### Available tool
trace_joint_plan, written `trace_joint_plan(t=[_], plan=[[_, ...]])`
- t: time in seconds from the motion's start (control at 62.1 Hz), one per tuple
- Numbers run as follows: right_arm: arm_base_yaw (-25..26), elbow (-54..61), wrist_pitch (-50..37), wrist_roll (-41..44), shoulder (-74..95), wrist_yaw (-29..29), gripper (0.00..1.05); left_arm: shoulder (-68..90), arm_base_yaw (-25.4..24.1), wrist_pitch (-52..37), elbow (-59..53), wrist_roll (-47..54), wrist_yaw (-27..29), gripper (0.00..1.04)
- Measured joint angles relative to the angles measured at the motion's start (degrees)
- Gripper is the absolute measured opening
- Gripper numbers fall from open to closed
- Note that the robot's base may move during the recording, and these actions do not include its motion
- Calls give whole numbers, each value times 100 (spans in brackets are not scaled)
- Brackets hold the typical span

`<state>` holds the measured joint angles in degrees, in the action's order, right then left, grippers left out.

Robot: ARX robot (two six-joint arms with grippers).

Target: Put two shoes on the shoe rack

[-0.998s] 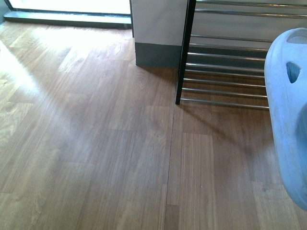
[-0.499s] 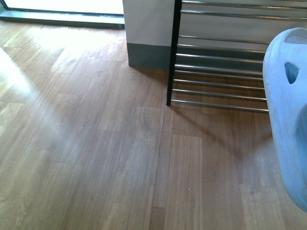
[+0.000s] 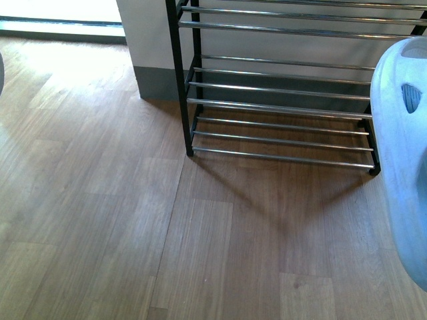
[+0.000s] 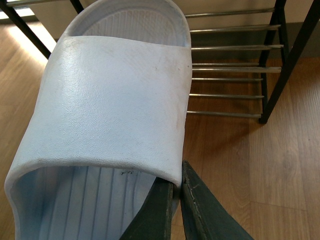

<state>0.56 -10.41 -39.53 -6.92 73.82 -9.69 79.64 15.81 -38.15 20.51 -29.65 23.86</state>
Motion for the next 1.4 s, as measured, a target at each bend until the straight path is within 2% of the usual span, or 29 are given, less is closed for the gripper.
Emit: trace_joint_plan(t=[1.4], plan=[[0,7,0,0,0,-22,1,0,-7,2,-2,7,15,2]])
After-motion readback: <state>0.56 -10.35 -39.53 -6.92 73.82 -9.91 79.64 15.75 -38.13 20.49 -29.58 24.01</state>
